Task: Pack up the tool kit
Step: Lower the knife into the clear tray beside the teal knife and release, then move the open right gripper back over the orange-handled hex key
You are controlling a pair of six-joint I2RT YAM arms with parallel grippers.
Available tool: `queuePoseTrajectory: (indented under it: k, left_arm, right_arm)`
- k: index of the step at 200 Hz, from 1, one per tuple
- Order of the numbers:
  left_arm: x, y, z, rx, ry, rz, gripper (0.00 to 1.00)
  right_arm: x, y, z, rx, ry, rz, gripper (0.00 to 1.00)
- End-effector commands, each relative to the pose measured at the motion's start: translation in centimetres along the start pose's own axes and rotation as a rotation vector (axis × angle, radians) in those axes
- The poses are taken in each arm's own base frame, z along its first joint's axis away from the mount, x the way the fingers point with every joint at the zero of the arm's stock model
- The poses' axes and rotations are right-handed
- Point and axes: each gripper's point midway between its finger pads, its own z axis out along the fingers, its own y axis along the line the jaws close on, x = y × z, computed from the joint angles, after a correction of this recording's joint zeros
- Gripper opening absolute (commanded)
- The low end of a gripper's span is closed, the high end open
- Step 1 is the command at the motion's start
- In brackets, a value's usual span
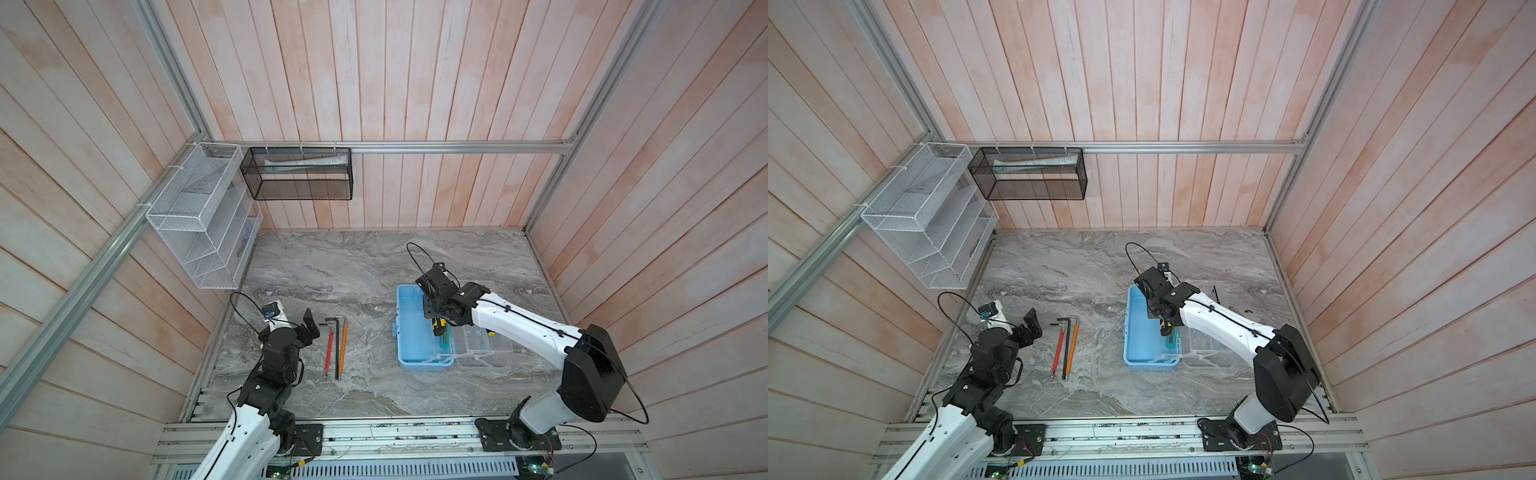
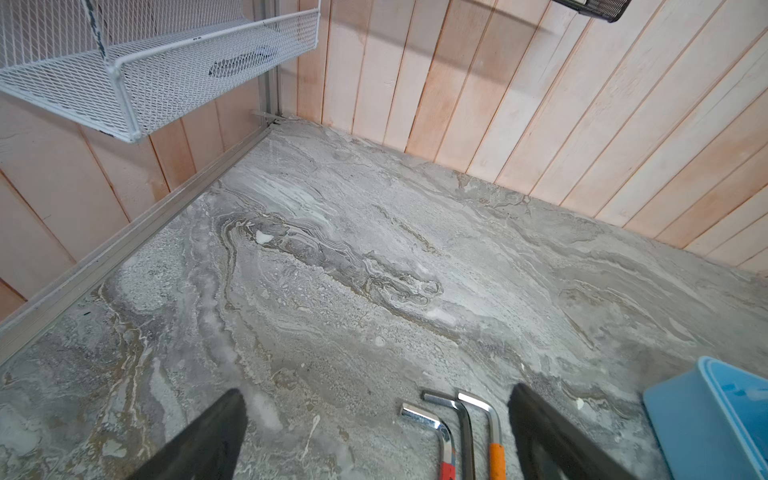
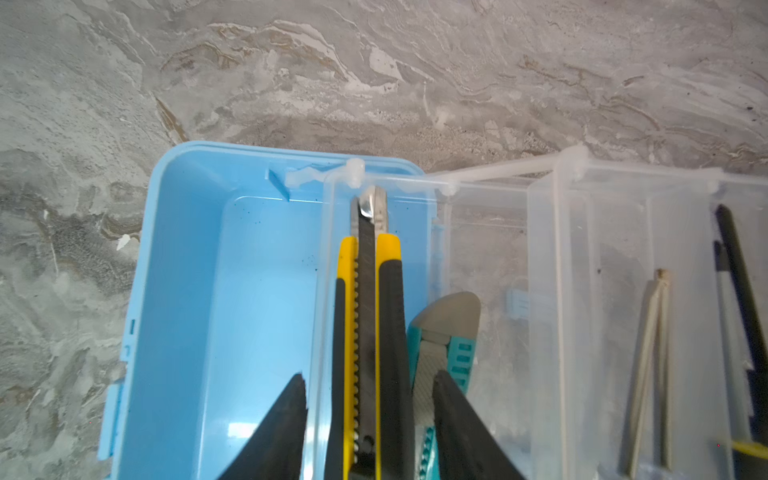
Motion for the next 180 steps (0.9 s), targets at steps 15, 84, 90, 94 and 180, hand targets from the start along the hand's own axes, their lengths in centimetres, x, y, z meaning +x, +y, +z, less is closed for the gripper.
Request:
queuePoseTrajectory:
  k: [15,84,90,94,180]
  left_arm:
    - [-0.4,-0.3,0.0,0.014,-0.01,0.001,1.0]
    - [-0.4,-0.2,-0.1,0.012,-0.011,0.0,1.0]
    - [-0.4,-0.2,-0.1,0.013,-0.011,0.0,1.0]
    - [-0.4,-0.2,-0.1,0.013,-0.012,0.0,1.0]
    - [-0.4,-0.1,-0.1,0.007,-0.012,-0.002,1.0]
  right_arm:
    - [-0.7,0.0,-1.0,-0.003,0.011,-0.008,0.43]
    - [2.8,0.0,-0.9,-0.078,0.084,-0.009,0.08]
    - [2.9,0.4,-1.1,-0.09,0.08,-0.014,0.07]
    - [2.8,0.8,-1.2,-0.098,0.072,-0.019,0.07]
    - [4.4,18.4,-3.6,-0.444,0.014,-0.147,0.37]
